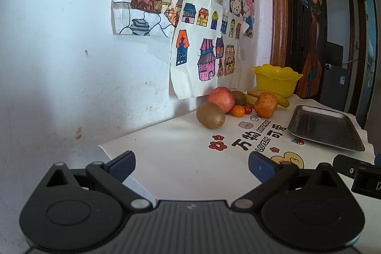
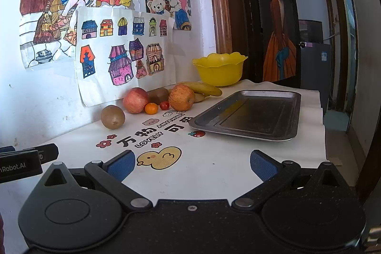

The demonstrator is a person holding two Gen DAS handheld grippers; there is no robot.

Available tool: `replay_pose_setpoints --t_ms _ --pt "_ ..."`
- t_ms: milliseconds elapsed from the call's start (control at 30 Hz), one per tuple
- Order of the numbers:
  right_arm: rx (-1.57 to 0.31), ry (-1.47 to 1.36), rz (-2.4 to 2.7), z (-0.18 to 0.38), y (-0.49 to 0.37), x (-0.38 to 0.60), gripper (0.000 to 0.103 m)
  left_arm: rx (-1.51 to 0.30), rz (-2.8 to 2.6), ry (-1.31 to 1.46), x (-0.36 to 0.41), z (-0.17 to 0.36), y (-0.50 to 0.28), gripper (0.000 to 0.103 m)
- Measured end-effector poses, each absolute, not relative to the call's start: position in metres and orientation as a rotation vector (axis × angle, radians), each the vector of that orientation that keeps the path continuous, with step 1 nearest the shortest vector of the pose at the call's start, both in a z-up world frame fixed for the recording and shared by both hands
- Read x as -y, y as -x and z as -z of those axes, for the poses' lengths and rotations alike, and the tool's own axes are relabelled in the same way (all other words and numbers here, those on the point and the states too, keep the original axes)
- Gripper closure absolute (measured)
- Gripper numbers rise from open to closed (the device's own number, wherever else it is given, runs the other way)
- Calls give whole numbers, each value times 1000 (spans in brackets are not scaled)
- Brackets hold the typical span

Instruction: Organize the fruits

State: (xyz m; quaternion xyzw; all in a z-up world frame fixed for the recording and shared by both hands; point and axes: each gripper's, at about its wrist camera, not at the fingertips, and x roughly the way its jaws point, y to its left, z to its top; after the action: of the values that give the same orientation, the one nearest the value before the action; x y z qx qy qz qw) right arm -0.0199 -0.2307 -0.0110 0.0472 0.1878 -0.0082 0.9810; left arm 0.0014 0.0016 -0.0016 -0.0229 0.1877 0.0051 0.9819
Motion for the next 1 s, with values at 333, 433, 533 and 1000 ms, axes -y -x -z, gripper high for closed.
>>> replay_pose_setpoints --t_ms 333,433,533,1000 --pt "-377 -96 17 12 20 231 1 -377 -12 47 -1 1 0 1" --pt "-378 -96 17 12 20 231 1 -379 -16 49 -2 1 0 1" --pt "-377 -96 16 12 20 231 1 -381 -20 51 -3 0 0 1" --pt "-377 -97 16 11 21 231 1 -381 -20 49 -3 0 0 1"
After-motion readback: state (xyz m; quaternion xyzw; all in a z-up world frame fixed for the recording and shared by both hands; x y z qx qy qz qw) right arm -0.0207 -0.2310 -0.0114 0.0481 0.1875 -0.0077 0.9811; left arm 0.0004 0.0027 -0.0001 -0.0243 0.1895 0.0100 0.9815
